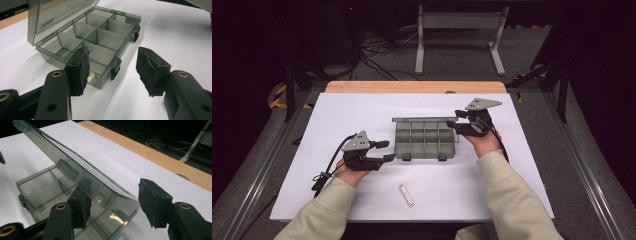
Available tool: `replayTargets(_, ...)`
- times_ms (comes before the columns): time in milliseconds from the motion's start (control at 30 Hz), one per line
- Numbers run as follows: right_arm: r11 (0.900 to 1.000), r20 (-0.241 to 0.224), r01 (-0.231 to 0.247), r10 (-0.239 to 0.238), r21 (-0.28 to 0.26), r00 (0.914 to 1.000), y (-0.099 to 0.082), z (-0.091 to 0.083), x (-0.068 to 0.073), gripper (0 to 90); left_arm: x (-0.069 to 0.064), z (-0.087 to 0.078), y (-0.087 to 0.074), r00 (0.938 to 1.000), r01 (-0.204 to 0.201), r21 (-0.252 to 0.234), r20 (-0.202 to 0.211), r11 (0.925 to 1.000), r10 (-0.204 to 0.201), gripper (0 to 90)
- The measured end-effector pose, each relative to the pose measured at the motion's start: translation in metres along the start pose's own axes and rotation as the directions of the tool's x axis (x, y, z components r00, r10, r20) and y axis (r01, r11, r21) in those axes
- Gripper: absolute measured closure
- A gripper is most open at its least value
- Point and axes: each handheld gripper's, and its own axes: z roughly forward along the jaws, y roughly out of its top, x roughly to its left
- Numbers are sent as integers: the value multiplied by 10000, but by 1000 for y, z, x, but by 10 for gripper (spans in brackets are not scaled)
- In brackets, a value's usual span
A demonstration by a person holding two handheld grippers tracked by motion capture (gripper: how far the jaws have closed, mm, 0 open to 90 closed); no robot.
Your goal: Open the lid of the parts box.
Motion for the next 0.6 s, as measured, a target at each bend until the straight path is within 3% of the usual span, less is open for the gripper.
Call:
replayTargets(300, 9998, -28, -212, 211, -52, 9998, 10, 10, -15, 492, 0, -9, -3, 9994, 179, -76, -306, 9998, -181, 306)
replayTargets(600, 9994, 43, -343, 343, -100, 9994, 14, 21, -23, 517, -4, -23, -8, 9985, 174, -166, -518, 9997, -182, 282)
